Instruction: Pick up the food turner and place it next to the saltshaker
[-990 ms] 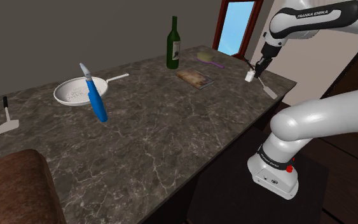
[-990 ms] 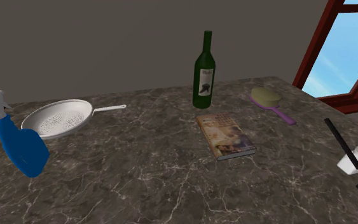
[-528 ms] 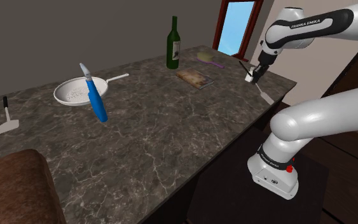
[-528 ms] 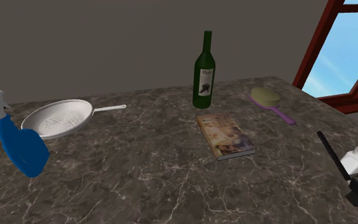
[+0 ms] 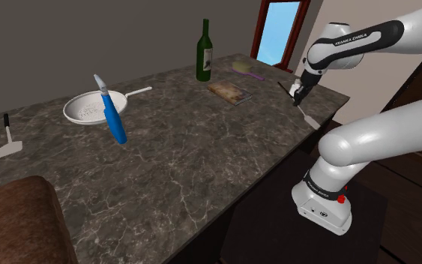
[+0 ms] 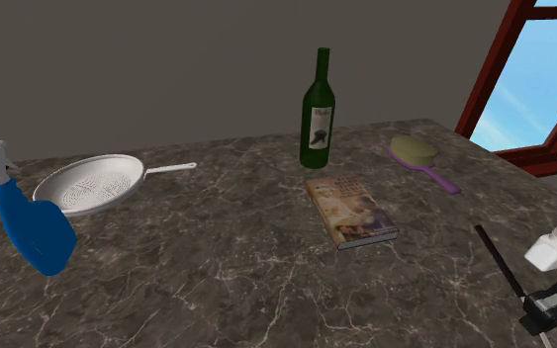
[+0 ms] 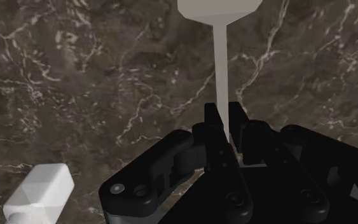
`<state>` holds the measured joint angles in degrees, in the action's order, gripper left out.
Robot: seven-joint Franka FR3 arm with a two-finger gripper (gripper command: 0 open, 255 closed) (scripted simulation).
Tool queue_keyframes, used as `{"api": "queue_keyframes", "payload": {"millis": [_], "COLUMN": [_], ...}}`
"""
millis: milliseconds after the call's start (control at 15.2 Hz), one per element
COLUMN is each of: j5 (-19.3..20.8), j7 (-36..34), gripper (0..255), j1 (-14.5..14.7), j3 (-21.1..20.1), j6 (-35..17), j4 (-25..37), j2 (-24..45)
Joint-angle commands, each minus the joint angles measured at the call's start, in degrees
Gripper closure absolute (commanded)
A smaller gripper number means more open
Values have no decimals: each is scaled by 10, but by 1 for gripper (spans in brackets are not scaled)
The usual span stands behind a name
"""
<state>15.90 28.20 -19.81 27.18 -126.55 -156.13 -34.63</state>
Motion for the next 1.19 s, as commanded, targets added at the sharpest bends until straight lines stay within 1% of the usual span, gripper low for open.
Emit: {"api": "queue_keyframes", "payload": {"millis": [0, 330, 792, 858, 1122], "j5": [3, 7, 6, 6, 6], "j7": [2, 5, 5, 5, 5], "gripper": [255, 255, 255, 0, 0], "j1": [0, 2, 2, 2, 2], "j3": [6, 20, 20, 20, 20], "j6": [-21, -72, -72, -72, -72], "j4": [-10, -31, -31, -31, -31], "j2": [10, 41, 41, 41, 41]}}
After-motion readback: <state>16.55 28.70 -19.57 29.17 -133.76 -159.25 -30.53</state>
